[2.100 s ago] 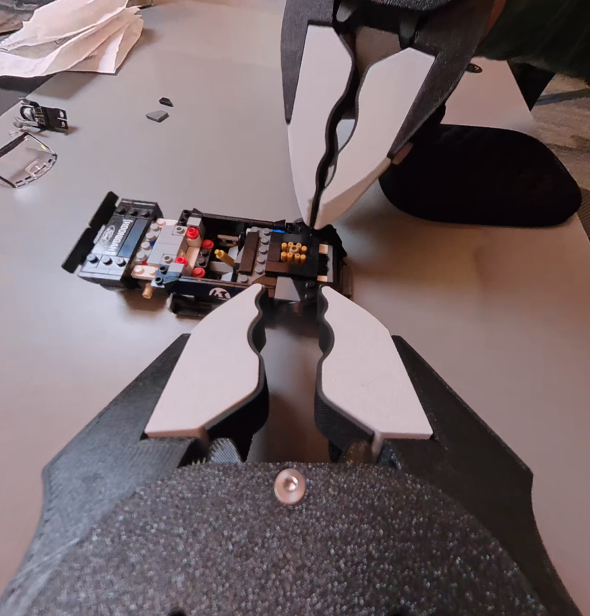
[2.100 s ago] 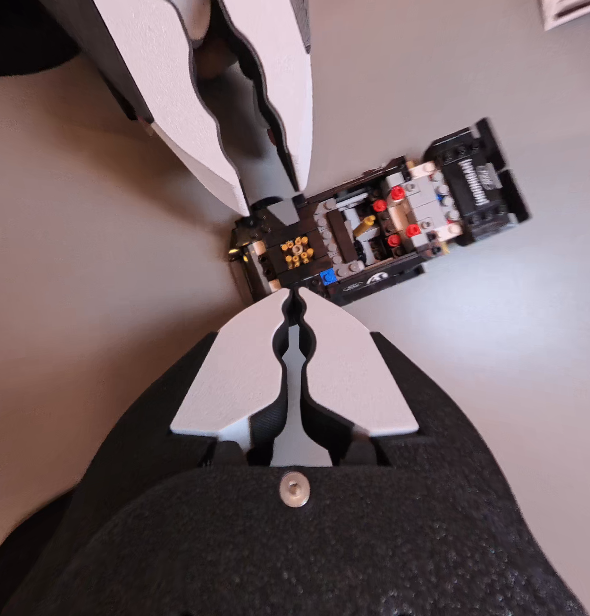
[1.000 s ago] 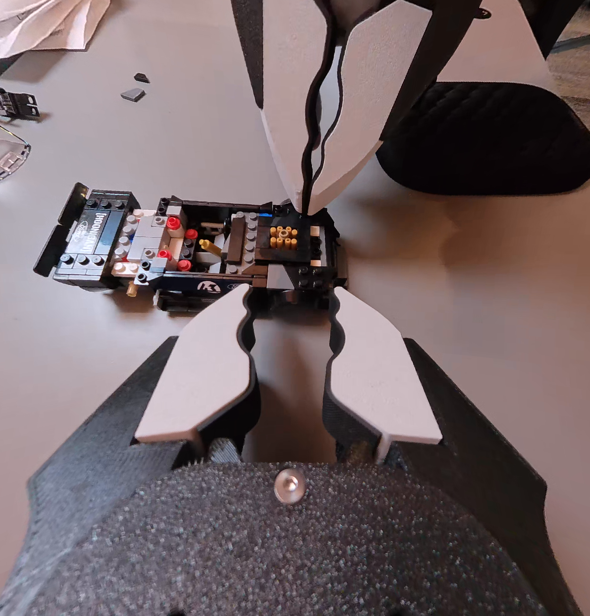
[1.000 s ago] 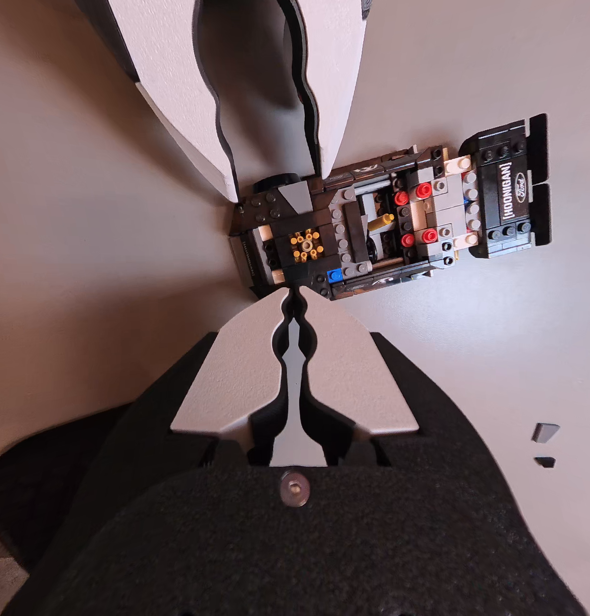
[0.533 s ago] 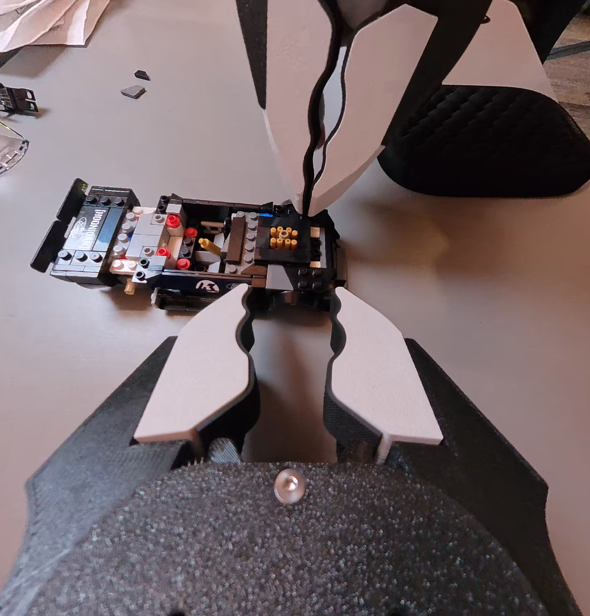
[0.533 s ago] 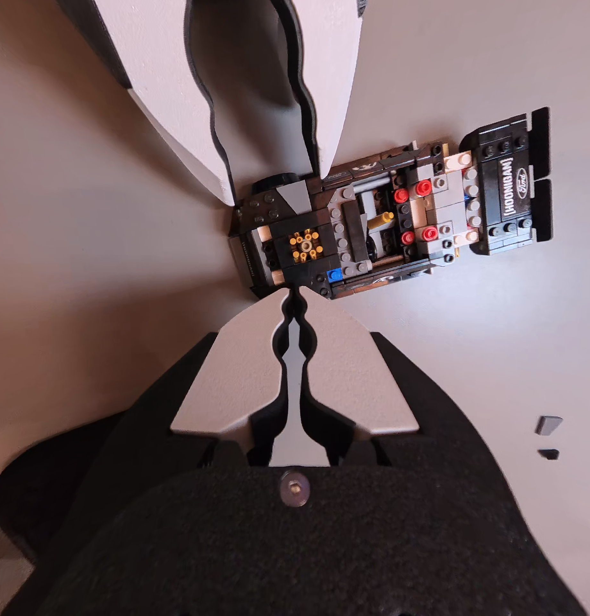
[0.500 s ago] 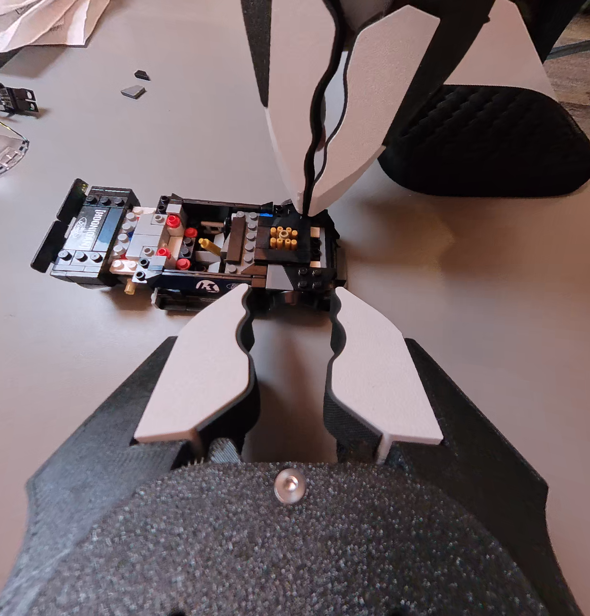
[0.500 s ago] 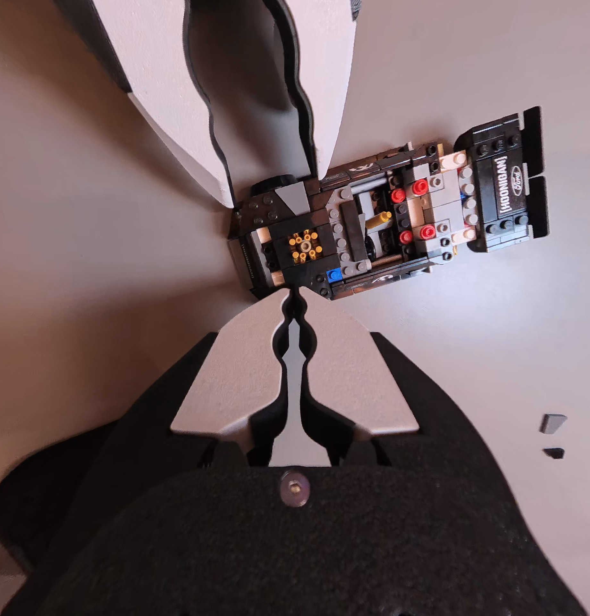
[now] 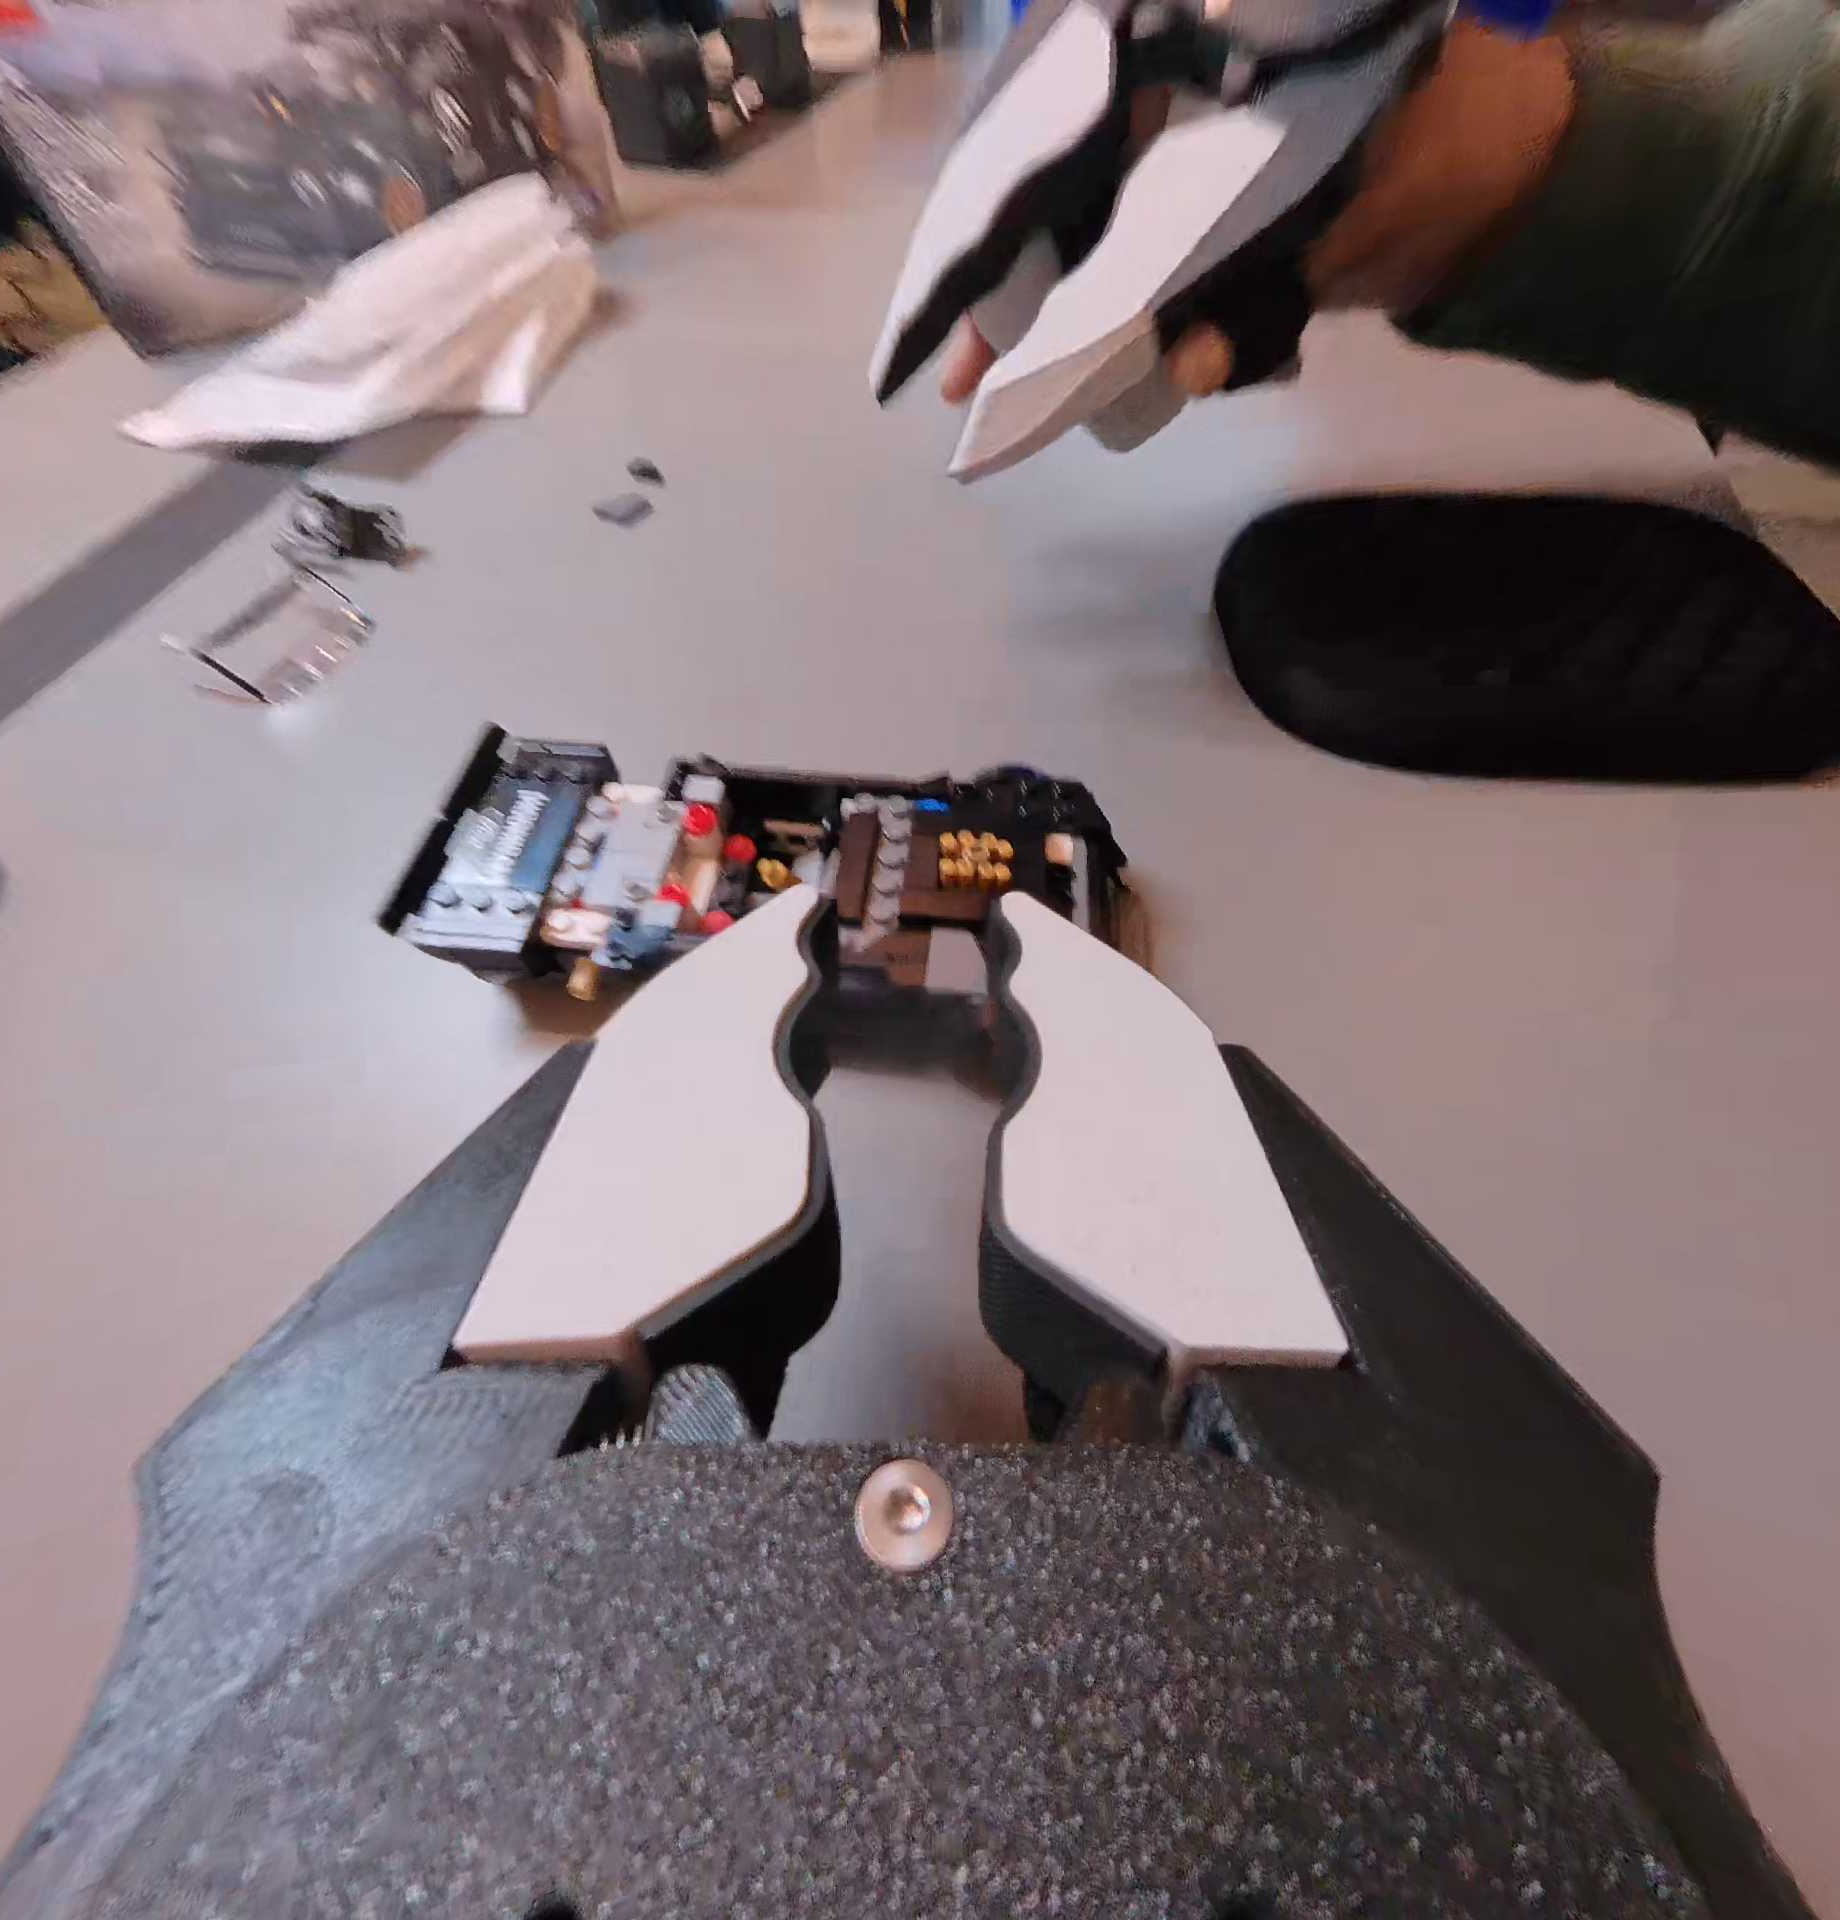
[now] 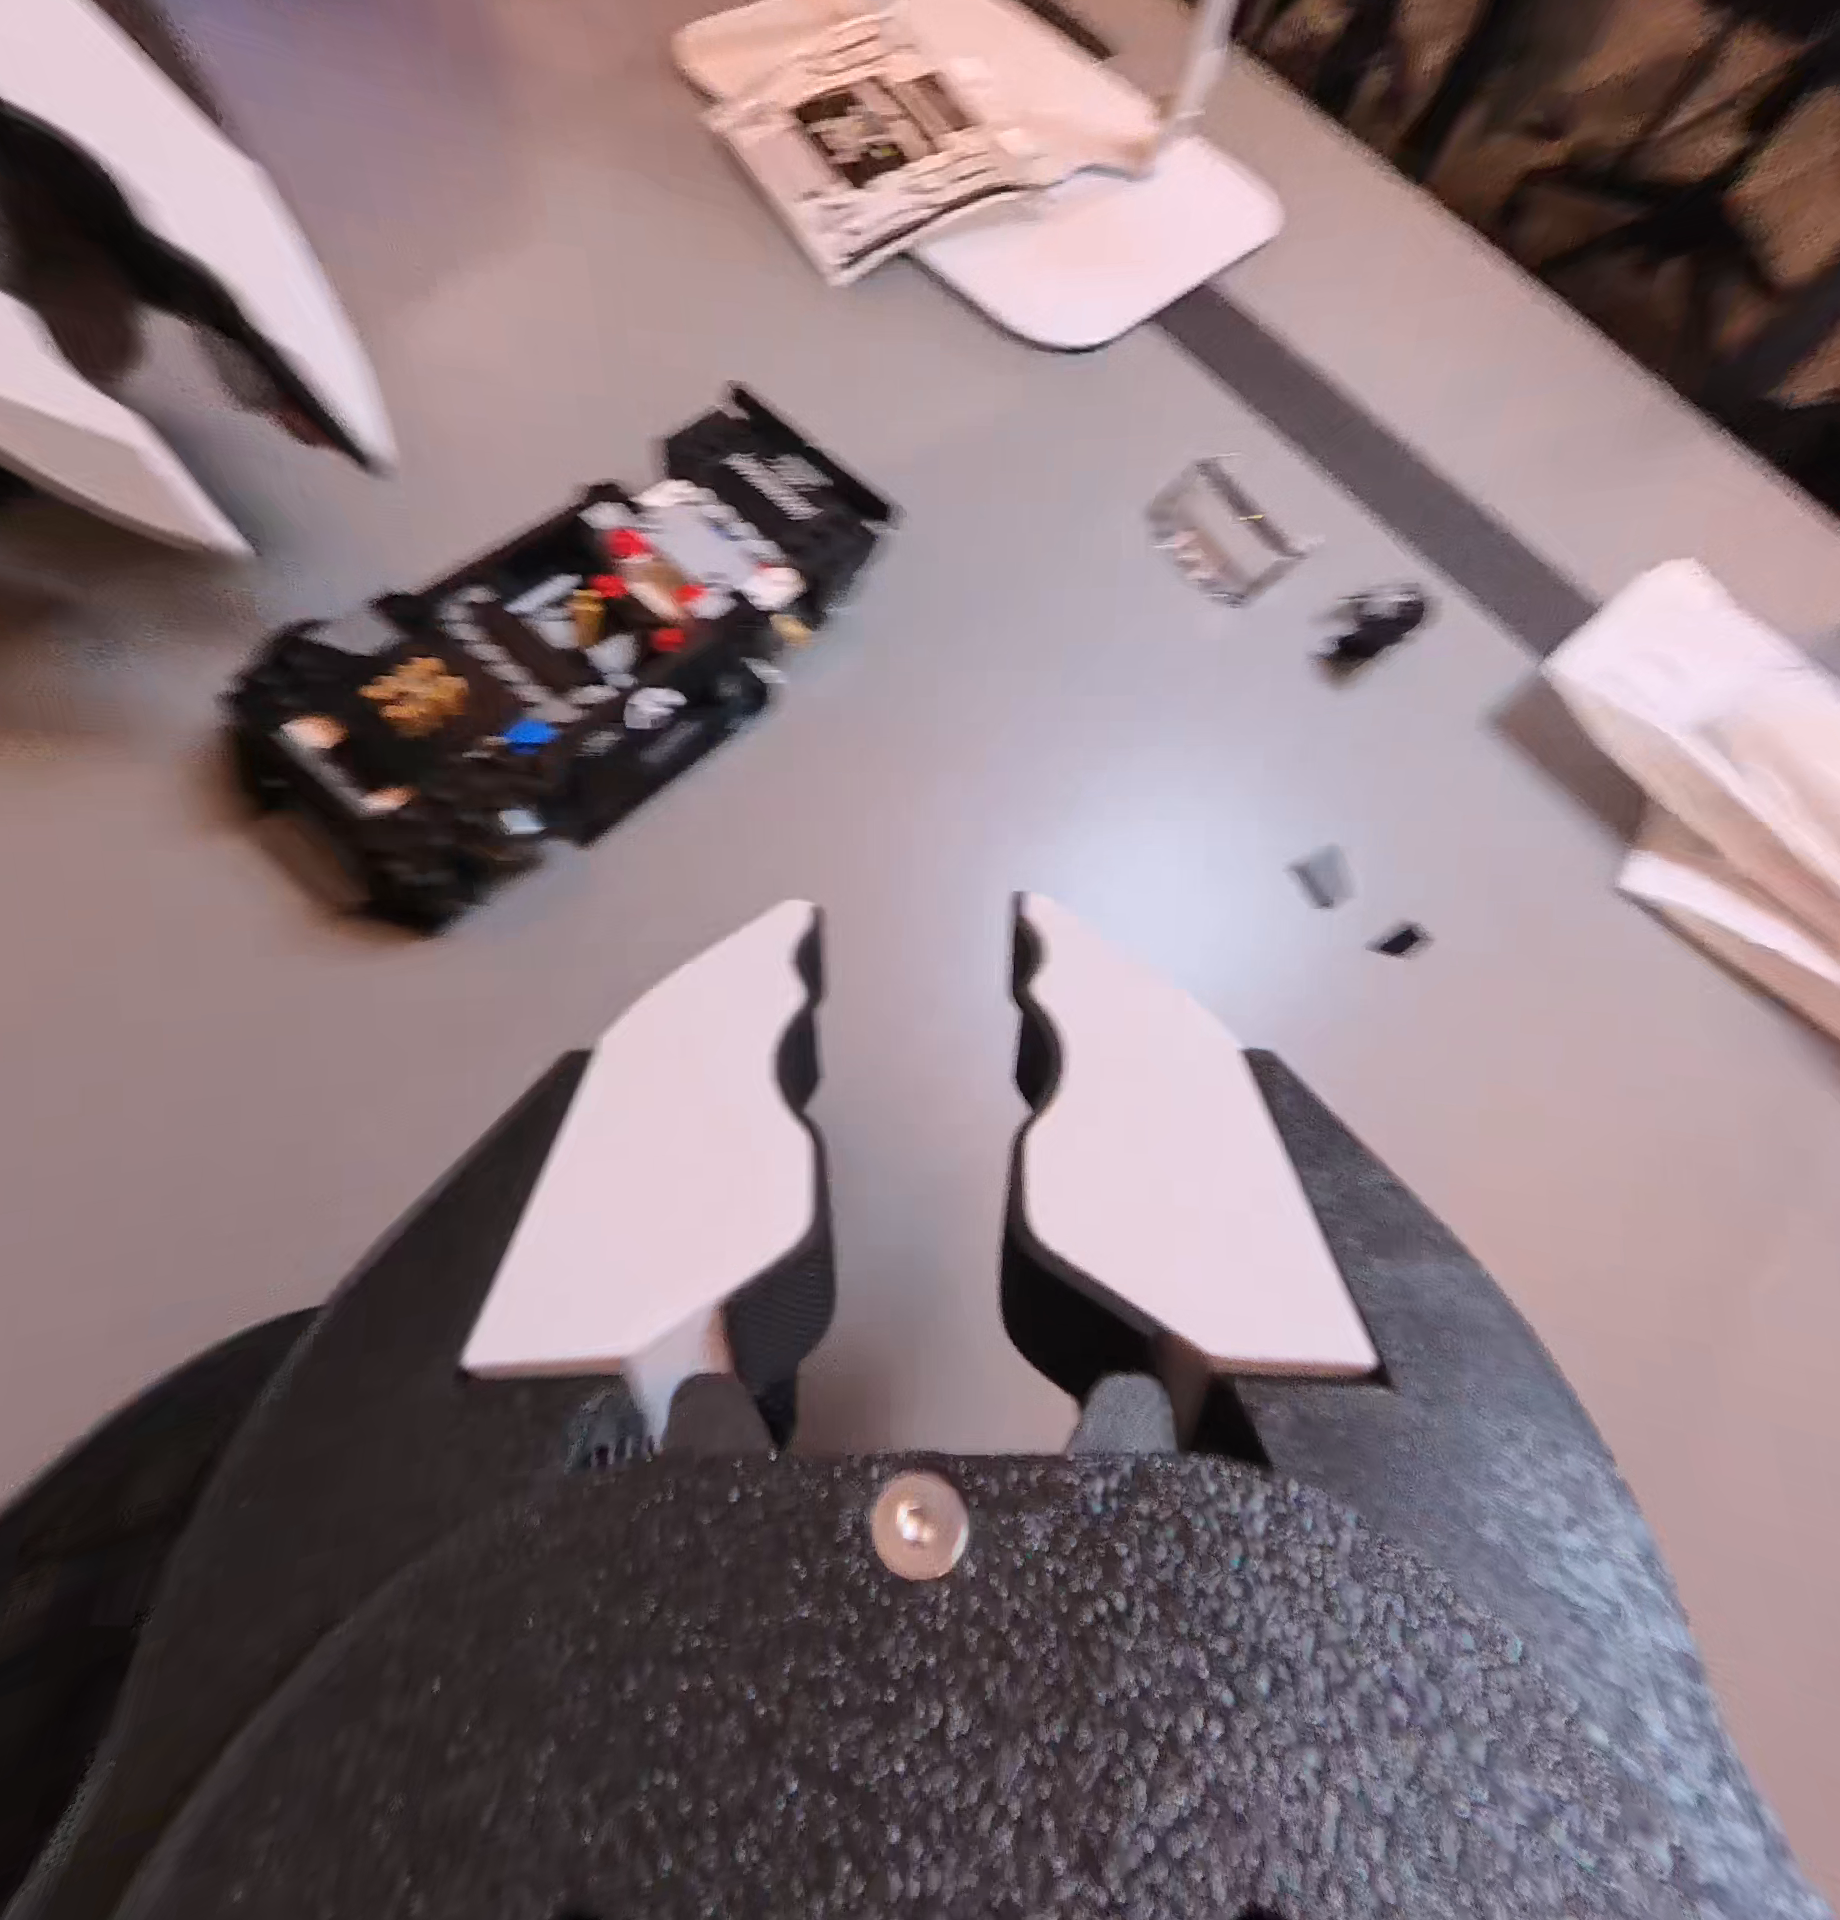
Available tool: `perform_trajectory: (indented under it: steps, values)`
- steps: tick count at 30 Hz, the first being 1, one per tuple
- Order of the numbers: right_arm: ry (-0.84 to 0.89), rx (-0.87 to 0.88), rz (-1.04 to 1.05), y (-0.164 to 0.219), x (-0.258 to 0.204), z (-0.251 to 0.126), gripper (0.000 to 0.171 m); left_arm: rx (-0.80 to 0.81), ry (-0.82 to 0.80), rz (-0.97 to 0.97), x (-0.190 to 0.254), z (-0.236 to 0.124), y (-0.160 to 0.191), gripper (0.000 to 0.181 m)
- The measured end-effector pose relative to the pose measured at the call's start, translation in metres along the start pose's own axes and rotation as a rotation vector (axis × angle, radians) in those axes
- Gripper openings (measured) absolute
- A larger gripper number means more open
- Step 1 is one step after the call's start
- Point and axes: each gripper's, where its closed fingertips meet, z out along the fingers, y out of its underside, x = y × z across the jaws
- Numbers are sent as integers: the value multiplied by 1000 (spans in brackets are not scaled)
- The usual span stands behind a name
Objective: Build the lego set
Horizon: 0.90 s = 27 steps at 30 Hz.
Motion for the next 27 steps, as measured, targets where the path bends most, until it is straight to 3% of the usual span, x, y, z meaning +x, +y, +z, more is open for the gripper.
perform_trajectory:
  steps: [2, 5, 8, 13, 27]
  values:
    - [47, 4, -18, 6, 25, 3, 0, 88, -56, -1, -9, -8, -14, 16]
    - [54, -30, -17, 12, 60, 19, 0, 172, -136, -20, -24, -20, -26, 8]
    - [-9, -158, -24, 26, 82, 44, 15, 212, -189, -40, -35, -28, -29, 5]
    - [-80, -325, -31, 38, 102, 76, 27, 193, -192, -43, -38, -27, -24, 5]
    - [-199, -452, 105, 39, 108, 86, 12, 167, -146, -18, -32, -22, -22, 5]
